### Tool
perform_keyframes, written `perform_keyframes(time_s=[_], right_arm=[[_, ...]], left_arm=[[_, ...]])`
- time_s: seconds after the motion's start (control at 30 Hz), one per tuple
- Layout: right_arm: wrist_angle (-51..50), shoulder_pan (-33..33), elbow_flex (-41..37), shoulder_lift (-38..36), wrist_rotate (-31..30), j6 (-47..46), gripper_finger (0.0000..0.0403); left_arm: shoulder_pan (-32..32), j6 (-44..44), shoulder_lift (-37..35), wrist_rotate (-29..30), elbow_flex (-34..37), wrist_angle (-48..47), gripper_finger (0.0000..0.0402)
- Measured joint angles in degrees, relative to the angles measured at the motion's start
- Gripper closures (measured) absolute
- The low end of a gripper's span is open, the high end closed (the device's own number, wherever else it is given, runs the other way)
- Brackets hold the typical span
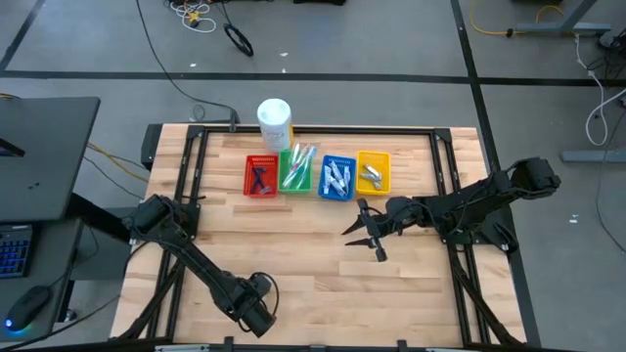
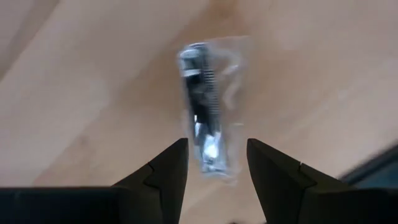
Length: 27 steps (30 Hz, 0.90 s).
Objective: Pick & Place Travel size toiletries
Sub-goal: Put the silver nail cutter into the yellow bin
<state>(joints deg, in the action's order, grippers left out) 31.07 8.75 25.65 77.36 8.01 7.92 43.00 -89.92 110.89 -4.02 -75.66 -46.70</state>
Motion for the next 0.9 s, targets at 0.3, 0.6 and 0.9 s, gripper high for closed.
perform_keyframes(time_s=[0.3,0.6,0.9], right_arm=[[0.0,-0.5,0.0,0.0,0.0,0.1,0.0253],[0.1,-0.5,0.0,0.0,0.0,0.7,0.0253],[3.3,-0.5,0.1,0.0,0.2,0.6,0.0253]], left_arm=[[0.0,-1.0,-0.4,-1.5,6.4,7.4,0.0229],[0.1,3.5,-0.3,1.8,6.9,6.7,0.0324],[-1.5,6.6,-2.1,25.1,7.2,8.2,0.0341]])
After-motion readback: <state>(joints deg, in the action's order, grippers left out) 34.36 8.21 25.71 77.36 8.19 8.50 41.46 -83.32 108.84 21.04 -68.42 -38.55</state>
